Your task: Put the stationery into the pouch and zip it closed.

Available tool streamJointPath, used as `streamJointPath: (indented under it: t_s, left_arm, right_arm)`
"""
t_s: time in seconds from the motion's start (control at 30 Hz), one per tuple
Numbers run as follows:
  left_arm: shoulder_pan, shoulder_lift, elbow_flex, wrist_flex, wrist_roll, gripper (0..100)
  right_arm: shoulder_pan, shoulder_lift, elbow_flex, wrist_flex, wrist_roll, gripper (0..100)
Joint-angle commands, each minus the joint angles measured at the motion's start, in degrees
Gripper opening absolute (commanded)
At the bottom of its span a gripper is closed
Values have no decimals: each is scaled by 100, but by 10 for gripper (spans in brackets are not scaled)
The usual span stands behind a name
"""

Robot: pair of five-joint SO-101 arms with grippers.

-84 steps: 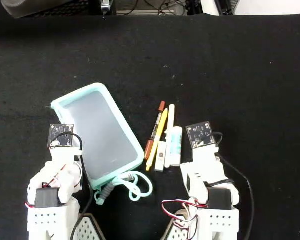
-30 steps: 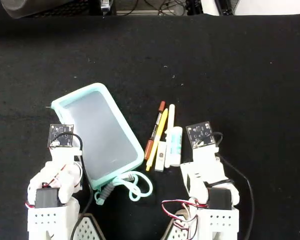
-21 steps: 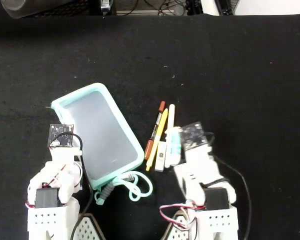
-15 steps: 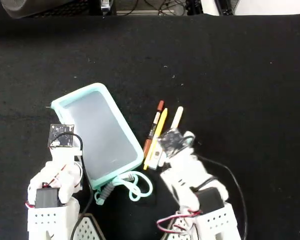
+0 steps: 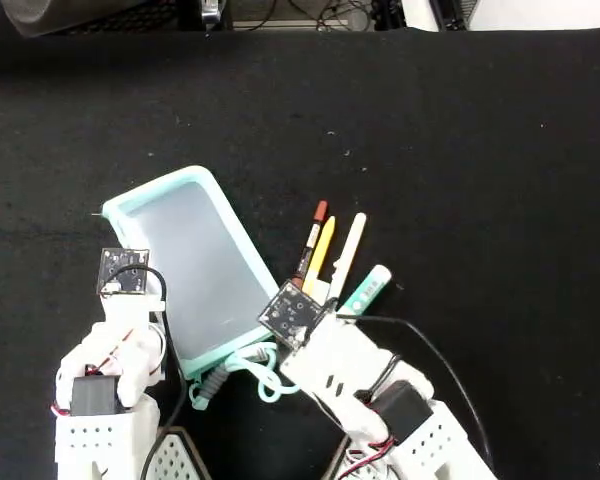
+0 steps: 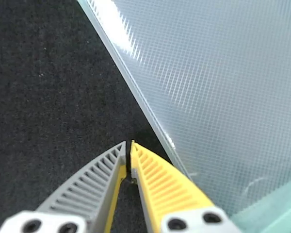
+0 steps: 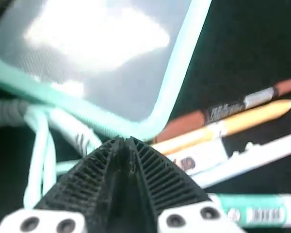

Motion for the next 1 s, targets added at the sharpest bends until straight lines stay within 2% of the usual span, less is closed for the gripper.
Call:
streamJointPath:
  t_s: [0.0,0.13,0.3,0.47,0.5,0.67,0.83,0.97]
  left_arm:
    - [66,-18,75,9,35,33]
    - [66,-18,75,9,35,33]
    - [66,-18,75,9,35,33]
    - [66,-18,75,9,35,33]
    - [66,-18,75,9,35,33]
    - [66,-18,75,9,35,33]
    - [66,-18,75,9,35,33]
    - [66,-18,75,9,35,33]
  right_arm:
    - [-79,-391,4,-422,0,15]
    - [-185,-391,-13,-378,0,15]
    - [-1301,-391,-277,26,0,27]
    - [-1749,-382,-92,26,-53,233]
    - [-1820,-382,-48,0,-53,247]
    - [-2259,-382,4,-70,-53,170]
    - [-2163,-382,-154,-53,-18,159]
    - [-1292,-400,-295,-369,-9,159]
